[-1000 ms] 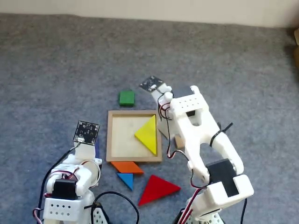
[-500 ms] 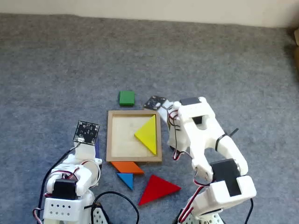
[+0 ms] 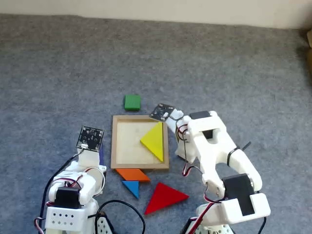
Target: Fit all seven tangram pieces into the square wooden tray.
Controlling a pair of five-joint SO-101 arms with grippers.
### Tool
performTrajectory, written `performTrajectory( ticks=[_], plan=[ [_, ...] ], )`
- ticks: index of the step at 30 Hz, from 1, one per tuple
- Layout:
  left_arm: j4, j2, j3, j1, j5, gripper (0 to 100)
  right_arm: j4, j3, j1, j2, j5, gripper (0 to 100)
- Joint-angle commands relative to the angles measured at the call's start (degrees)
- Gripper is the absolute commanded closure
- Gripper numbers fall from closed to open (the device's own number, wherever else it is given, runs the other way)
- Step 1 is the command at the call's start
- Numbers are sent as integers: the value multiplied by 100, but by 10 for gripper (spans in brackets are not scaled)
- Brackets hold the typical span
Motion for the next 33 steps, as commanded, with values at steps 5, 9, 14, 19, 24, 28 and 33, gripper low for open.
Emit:
performTrajectory(
  ticks=[5,9,14,19,24,28,33],
  plan=[
    [18,-233,119,40,-26,995,-242,-22,22,-13,-193,788],
    [18,-233,119,40,-26,995,-242,-4,22,-13,-193,868],
    [18,-233,119,40,-26,995,-207,-4,22,-66,-185,927],
    [18,-233,119,40,-26,995,-189,-48,40,-66,-185,932],
    [18,-233,119,40,-26,995,-163,-356,22,-75,-220,932],
    [18,-233,119,40,-26,995,338,-840,31,-66,-721,903],
    [18,-233,119,40,-26,995,743,-1411,-92,-48,-1749,766]
  ],
)
